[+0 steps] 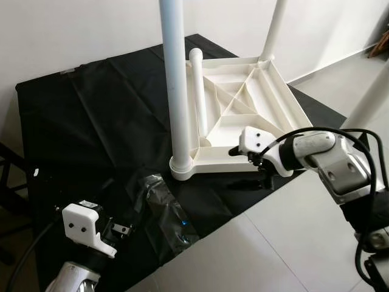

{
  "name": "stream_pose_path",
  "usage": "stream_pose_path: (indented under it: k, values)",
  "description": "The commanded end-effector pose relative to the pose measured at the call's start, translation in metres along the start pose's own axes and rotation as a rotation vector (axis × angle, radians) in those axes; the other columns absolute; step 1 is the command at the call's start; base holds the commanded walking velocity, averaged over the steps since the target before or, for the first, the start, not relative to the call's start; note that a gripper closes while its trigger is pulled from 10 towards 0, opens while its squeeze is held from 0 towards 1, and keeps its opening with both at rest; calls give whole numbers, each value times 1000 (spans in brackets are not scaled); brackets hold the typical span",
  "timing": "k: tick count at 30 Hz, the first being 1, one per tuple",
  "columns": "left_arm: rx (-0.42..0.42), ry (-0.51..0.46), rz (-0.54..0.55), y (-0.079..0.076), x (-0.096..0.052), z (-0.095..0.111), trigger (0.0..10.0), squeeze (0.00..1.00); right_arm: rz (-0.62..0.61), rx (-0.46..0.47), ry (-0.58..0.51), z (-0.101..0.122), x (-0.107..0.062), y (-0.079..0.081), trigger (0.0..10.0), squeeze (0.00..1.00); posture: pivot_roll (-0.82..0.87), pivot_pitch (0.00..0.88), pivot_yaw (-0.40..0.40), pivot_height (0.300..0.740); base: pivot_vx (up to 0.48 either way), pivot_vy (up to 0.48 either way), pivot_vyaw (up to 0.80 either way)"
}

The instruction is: Building children table

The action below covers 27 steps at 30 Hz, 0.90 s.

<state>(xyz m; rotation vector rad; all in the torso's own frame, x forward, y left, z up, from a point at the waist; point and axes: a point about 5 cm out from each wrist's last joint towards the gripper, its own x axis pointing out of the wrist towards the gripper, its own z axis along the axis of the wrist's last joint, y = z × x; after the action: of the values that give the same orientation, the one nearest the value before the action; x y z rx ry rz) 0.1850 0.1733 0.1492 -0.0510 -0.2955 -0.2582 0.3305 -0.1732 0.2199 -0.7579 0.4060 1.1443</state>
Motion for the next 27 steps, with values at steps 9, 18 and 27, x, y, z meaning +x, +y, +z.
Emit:
stream_pose_path:
  k: [9,18,27]
  values:
    - [3,5,12,-1,-5,3,10000,0,11,43,14,-17,26,-7,10000,0,57,172,2,740,0,0,0]
    - [5,5,14,-1,-7,5,10000,0,27,39,29,-18,30,-8,10000,0,64,184,1,740,0,0,0]
    - [4,16,16,-2,-12,9,10000,0,59,-8,118,-24,28,-21,0,0,64,213,2,740,0,0,0]
